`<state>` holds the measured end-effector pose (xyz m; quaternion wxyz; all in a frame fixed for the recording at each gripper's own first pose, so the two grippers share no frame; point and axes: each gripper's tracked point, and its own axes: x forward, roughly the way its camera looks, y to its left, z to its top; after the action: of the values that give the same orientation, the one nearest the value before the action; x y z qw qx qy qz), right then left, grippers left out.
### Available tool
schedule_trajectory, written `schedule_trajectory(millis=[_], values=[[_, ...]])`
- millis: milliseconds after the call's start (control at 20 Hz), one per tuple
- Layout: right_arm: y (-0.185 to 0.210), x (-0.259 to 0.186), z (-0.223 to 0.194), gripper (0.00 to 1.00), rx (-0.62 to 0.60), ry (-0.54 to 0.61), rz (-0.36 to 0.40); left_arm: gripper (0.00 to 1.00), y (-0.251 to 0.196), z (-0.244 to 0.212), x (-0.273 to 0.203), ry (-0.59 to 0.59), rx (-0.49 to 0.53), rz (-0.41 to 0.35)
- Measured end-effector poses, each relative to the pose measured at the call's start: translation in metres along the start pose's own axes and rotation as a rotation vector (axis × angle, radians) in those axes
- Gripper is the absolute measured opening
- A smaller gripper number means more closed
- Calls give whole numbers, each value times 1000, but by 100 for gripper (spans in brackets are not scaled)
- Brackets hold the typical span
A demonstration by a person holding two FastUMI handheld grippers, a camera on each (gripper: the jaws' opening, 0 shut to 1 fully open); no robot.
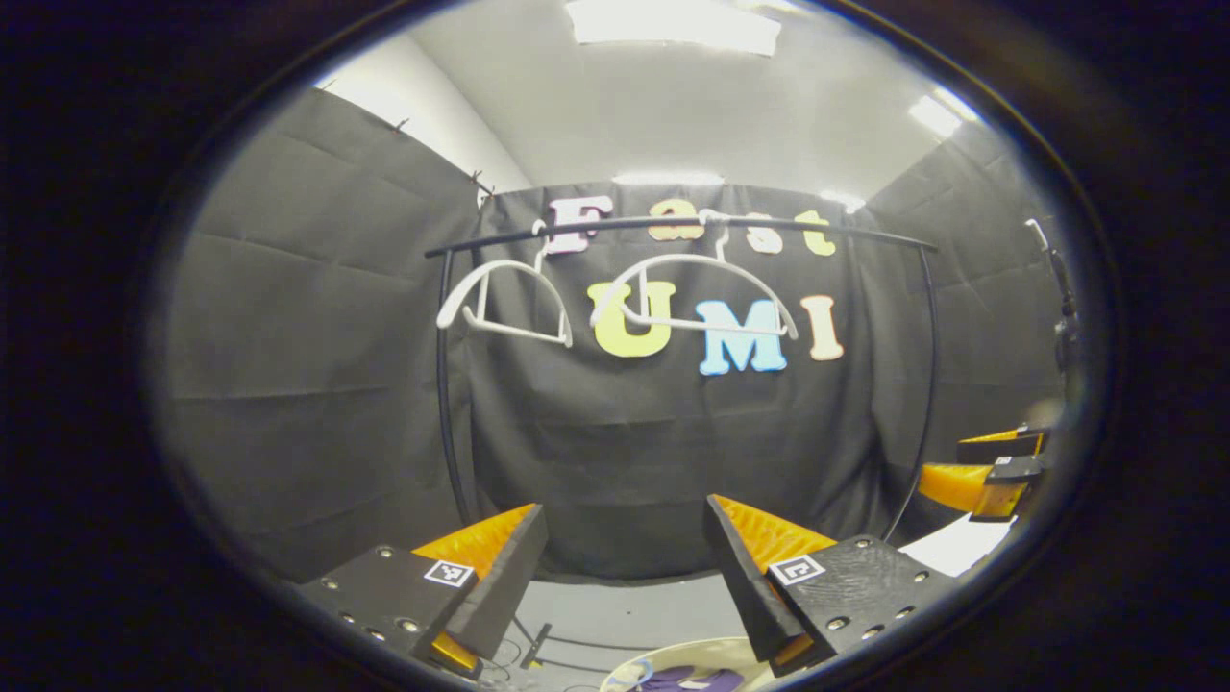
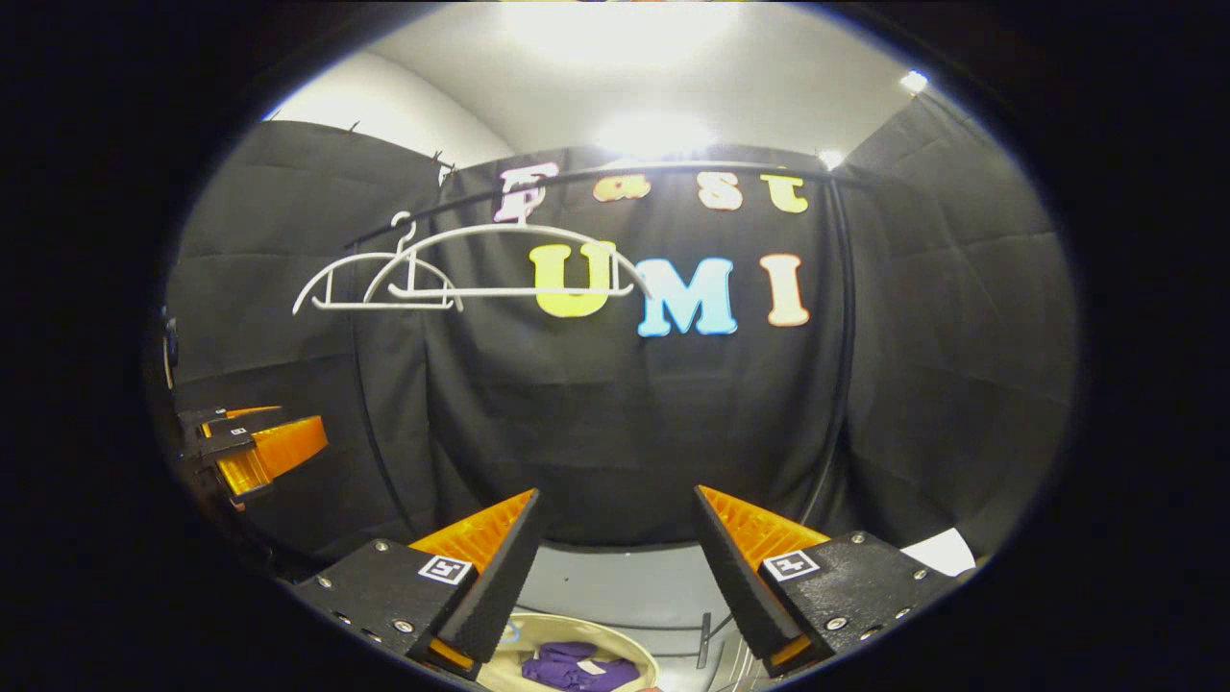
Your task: Grasp the clothes on the hanger with both hands and then place them into the laundry hamper below.
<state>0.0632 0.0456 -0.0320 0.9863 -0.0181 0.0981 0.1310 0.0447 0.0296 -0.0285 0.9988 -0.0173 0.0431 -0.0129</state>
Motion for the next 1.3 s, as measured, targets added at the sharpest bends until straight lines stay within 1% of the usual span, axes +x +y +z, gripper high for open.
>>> schedule_trajectory(millis=[50, 100, 150, 300, 350, 400, 500, 650, 700, 750, 800, 900, 950, 1000, 1050, 1100, 1150, 1200, 1300], values=[[-5, -4, 11, 94, -2, -25, -10, 100, 1, 12, 0, -24, -3, -5], [-9, -8, 23, 94, -6, -47, -20, 95, 1, 25, -2, -40, -5, -13], [-14, -12, 33, 92, -11, -68, -33, 100, 3, 36, -1, -58, -5, -16], [-30, -26, 60, 94, -18, -138, -79, 100, 10, 69, -9, -112, 3, -16], [-35, -30, 67, 92, -18, -164, -94, 100, 7, 67, -19, -129, 8, -19], [-39, -33, 72, 94, -18, -181, -109, 100, 7, 70, -23, -141, 18, -21], [-50, -37, 76, 94, -18, -205, -142, 100, 15, 75, -30, -163, 37, 1], [-64, -39, 78, 94, -12, -231, -179, 100, 24, 69, -36, -153, 30, 25], [-64, -39, 76, 92, -19, -225, -191, 100, 26, 67, -36, -148, 27, 33], [-65, -42, 74, 92, -21, -223, -195, 100, 29, 66, -37, -143, 22, 43], [-62, -42, 74, 94, -18, -223, -191, 100, 29, 66, -37, -138, 16, 44], [-61, -43, 74, 94, -22, -224, -188, 100, 33, 68, -40, -147, 14, 58], [-61, -43, 75, 94, -25, -228, -186, 99, 34, 69, -40, -151, 15, 62], [-61, -43, 76, 94, -26, -231, -185, 95, 32, 69, -42, -152, 15, 63], [-60, -43, 77, 94, -26, -232, -183, 95, 31, 68, -41, -151, 16, 62], [-61, -43, 78, 94, -26, -234, -184, 100, 29, 68, -41, -150, 19, 60], [-60, -43, 77, 94, -26, -234, -185, 100, 27, 69, -41, -152, 22, 58], [-59, -42, 77, 94, -28, -234, -183, 89, 26, 69, -41, -155, 24, 57], [-58, -39, 74, 92, -34, -225, -177, 94, 23, 71, -42, -161, 21, 55]])
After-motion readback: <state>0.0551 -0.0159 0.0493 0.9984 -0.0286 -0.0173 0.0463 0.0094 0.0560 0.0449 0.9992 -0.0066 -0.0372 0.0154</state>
